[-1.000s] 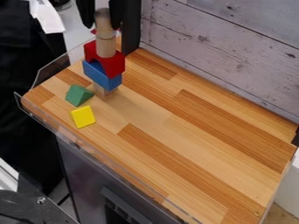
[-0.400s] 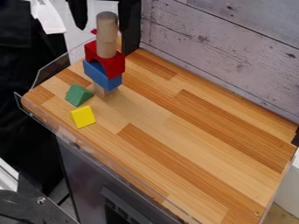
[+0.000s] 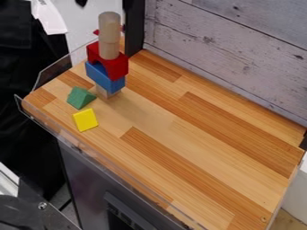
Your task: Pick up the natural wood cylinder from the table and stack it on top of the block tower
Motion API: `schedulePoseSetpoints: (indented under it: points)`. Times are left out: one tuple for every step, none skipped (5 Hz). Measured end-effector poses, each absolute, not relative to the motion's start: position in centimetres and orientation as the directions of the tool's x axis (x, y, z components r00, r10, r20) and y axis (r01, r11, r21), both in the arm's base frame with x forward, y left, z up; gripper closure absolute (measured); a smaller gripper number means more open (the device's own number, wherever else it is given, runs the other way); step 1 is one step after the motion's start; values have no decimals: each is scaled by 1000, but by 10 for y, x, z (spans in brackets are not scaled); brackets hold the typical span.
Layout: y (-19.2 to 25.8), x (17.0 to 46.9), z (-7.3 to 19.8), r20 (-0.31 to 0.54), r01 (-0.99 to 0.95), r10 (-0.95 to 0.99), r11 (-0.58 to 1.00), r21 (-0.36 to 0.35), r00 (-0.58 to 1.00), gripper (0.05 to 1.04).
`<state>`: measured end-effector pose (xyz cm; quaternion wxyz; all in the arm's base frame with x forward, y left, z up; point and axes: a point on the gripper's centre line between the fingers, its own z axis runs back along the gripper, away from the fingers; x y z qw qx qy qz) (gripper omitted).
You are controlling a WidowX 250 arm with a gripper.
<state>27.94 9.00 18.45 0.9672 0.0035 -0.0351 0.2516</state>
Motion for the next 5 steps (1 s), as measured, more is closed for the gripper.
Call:
schedulePoseSetpoints:
  points:
    - [54,268,212,86,-377,374,926,21,923,83]
    - [17,248,214,62,-295,294,956,4,954,83]
    - [-15,231,207,47,-242,244,969,-37,969,83]
    - [-32,223,188,39,-250,252,967,-40,967,83]
    - [-34,225,161,-14,-298,298,954,-42,955,83]
